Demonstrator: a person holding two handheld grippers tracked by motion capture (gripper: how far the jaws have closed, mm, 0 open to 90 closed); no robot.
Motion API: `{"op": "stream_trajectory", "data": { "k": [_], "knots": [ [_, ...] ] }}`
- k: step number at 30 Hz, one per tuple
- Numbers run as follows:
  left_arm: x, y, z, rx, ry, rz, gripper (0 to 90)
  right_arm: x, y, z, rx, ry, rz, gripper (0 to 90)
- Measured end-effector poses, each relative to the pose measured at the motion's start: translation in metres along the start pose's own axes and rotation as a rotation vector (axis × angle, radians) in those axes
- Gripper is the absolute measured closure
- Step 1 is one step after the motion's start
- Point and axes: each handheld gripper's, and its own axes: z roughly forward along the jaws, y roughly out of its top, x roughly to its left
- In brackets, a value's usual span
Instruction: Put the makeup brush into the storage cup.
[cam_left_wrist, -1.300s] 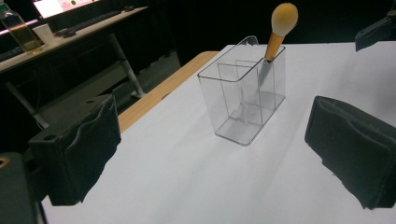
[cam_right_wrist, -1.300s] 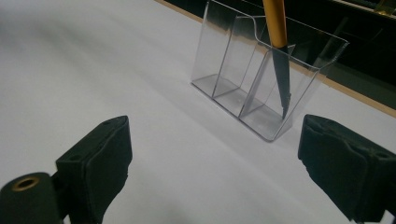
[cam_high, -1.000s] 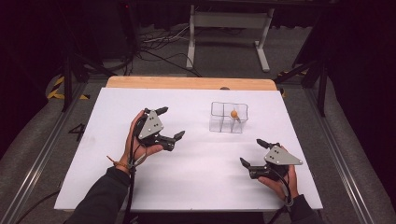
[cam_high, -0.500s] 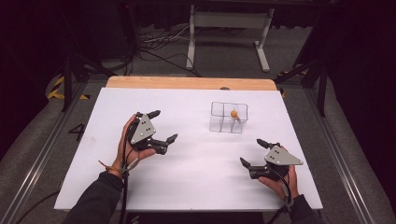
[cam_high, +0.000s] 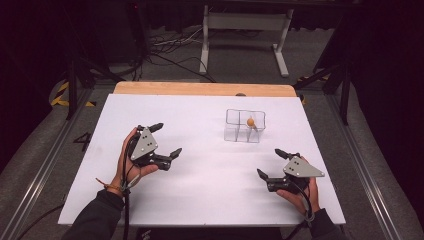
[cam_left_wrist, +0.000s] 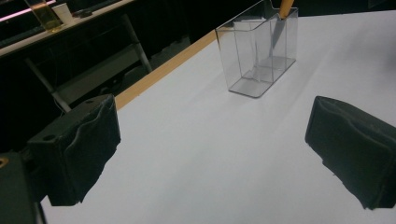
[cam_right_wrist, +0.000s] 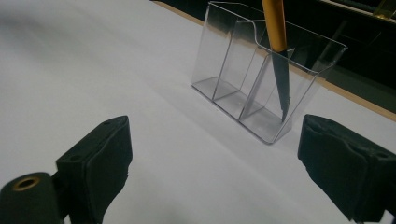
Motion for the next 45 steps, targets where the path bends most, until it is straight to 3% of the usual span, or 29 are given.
{"op": "stream_trajectory", "data": {
  "k": [30,45],
  "knots": [
    [0.01,-0.041,-0.051,0.064,0.092,0.002,3.2,0.0,0.001,-0.002,-0.004,-0.002,-0.002,10.8],
    [0.011,-0.06,-0.069,0.093,0.107,-0.02,3.6,0.0,0.002,-0.005,-0.005,-0.01,-0.001,10.7]
  ]
}}
